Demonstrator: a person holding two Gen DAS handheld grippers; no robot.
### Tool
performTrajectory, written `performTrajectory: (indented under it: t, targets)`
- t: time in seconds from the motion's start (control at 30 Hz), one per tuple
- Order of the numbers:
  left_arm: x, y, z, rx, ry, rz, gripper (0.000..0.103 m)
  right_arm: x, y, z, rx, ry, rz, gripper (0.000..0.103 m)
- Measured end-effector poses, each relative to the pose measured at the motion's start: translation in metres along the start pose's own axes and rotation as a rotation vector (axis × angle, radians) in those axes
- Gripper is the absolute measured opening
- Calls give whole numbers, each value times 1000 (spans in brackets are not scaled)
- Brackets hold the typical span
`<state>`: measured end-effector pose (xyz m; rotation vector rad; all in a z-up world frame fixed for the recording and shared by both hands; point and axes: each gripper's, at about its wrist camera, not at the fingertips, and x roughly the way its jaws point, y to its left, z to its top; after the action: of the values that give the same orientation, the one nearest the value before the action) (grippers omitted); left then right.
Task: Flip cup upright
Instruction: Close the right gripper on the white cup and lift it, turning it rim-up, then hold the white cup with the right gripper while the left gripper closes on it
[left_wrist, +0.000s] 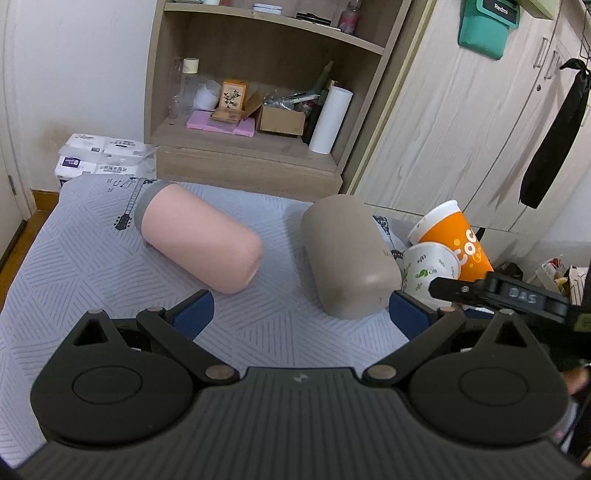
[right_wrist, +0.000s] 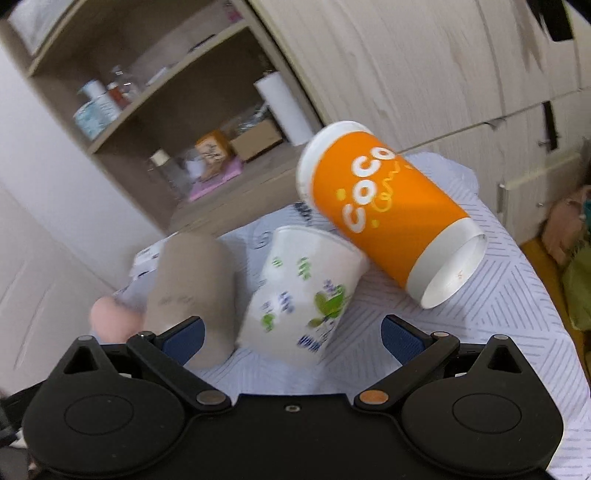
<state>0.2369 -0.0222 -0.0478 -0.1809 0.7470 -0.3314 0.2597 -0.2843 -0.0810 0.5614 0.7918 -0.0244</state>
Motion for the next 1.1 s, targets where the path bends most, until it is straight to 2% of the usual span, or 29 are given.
performTrajectory:
  t: [0.03, 0.1, 0.17, 0.27, 0.4, 0.6, 1.1]
  targets:
    - [2, 1, 1, -4, 3, 0, 102, 7, -1, 1, 16, 6, -12, 103]
    - [3, 4, 3, -10, 11, 2, 102, 14, -6, 1, 56, 23, 1, 91]
    - [5, 6, 4, -11, 17, 9, 102, 15, -9, -2, 72, 13, 14, 86]
    - [6, 7, 2, -9, 27, 10, 102, 11, -13, -5, 93, 15, 92, 67]
    - [6, 1, -1, -5, 42, -20, 102, 6, -5, -11, 36, 17, 86, 66]
    - [1, -13, -6, 10, 53, -48, 102, -7, -4, -19, 20, 46, 130, 66]
    - [-28, -31, -25, 24, 140, -208, 101, -46, 10, -68, -4, 159, 235, 66]
